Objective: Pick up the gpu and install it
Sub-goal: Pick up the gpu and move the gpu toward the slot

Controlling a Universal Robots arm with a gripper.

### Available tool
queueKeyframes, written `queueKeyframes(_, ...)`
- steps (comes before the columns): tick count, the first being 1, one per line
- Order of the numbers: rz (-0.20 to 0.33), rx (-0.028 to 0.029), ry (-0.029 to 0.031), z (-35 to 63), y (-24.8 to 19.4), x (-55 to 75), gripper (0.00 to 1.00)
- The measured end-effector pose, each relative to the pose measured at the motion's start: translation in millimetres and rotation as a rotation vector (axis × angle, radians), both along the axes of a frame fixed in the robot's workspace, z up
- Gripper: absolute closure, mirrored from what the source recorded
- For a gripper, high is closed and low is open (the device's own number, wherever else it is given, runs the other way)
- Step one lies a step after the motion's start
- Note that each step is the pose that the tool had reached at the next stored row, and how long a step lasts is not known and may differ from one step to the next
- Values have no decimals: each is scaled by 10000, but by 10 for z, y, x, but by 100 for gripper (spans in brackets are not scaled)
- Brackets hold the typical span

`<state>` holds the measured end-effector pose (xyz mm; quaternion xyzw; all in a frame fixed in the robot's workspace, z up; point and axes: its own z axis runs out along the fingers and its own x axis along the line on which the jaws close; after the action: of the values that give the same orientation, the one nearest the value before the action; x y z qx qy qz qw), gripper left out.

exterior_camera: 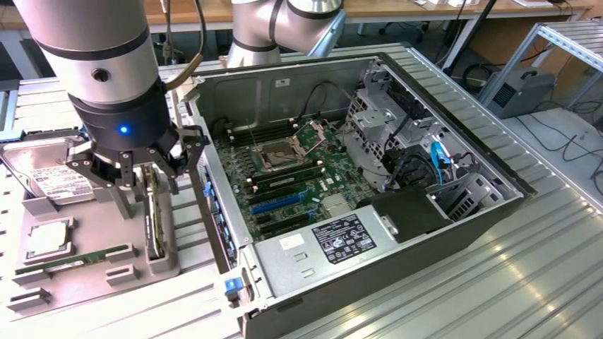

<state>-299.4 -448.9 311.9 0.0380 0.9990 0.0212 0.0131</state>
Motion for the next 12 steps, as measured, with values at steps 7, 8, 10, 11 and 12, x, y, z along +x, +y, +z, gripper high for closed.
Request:
queueKeyframes(7,0,0,0,-33,0,0,52)
queueKeyframes(8,0,0,0,-37,0,0,52)
queueKeyframes(10,0,0,0,-44,0,0,52)
queueKeyframes(11,0,0,0,-50,0,0,52)
queueKeyframes(12,0,0,0,-53,0,0,52)
